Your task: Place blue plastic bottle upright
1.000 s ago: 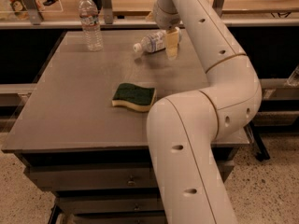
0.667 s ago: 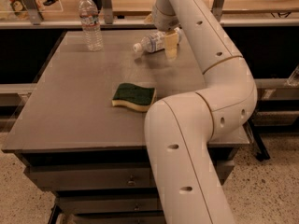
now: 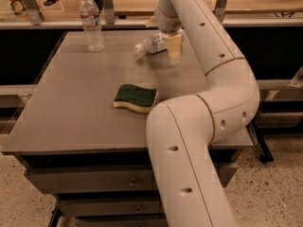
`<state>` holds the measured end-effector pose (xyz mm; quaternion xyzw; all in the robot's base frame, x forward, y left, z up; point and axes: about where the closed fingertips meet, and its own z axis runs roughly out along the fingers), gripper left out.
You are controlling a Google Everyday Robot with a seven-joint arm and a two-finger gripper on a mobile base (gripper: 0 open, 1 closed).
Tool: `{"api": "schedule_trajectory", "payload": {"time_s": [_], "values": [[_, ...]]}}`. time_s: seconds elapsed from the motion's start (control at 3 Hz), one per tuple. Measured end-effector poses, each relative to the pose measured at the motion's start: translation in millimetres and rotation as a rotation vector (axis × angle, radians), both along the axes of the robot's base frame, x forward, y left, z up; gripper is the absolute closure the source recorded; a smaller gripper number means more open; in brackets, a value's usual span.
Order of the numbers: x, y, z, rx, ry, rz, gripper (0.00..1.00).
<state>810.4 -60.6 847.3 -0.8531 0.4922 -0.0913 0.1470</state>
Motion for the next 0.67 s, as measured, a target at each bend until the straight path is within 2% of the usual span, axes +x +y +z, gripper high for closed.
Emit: {"api": "schedule_trajectory", "payload": {"time_s": [0.33, 0.67], "values": [[0.9, -2.9, -3.1, -0.017, 0.001, 0.007, 0.0], [1.7, -5.9, -8.8, -0.03, 0.008, 0.005, 0.17]]}}
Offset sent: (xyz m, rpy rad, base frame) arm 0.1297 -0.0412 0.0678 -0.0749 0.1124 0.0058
